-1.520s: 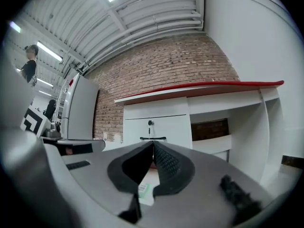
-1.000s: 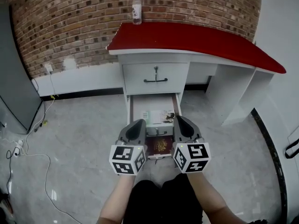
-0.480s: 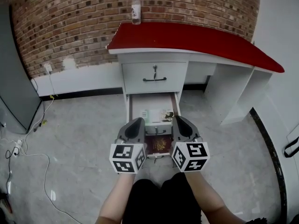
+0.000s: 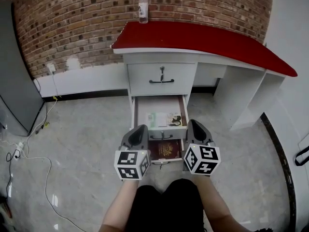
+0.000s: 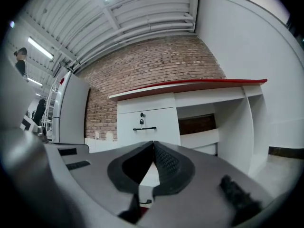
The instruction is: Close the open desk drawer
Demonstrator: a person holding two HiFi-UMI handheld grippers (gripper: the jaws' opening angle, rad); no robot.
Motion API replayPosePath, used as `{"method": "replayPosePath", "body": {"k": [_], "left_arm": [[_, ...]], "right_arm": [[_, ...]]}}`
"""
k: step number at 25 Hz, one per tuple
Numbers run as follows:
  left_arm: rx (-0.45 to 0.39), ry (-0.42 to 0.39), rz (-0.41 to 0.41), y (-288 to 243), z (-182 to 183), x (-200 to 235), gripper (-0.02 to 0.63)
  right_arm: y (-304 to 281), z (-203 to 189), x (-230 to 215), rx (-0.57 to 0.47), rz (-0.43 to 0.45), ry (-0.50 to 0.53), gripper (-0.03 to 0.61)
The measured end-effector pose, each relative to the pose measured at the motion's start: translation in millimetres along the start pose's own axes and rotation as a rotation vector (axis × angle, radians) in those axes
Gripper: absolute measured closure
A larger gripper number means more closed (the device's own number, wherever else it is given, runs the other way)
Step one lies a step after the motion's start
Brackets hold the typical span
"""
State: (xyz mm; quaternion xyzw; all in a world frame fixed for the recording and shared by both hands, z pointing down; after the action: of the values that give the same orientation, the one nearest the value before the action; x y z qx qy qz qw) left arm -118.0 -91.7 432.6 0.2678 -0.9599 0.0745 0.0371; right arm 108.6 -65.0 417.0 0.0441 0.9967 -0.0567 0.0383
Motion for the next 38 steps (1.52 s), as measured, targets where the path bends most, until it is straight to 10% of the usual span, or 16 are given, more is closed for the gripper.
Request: {"method": "replayPosePath", "body": {"k": [19, 38], "left_arm": [[0.135, 0.052, 0.051, -42, -96, 18, 0.604], [0.182, 0.059, 0.069, -66, -107, 20, 0.604]], "right_arm": [[-40, -103, -13, 0.176, 0.045, 0.013, 0.566], [-67, -119, -18, 0.228, 0.036, -0.016, 0.568]]}}
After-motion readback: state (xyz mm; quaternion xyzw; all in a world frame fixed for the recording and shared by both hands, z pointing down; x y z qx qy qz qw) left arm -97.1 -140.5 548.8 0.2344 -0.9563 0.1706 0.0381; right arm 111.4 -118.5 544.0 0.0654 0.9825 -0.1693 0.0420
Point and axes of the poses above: the fingertips, and each gripper's own axes: y backward along the fingers, x to its left, z out of its top, the point moved 9 cm from there along y, backward along the fingers, and after that the axes turned 4 degrees about x, right-handed, at the moved point
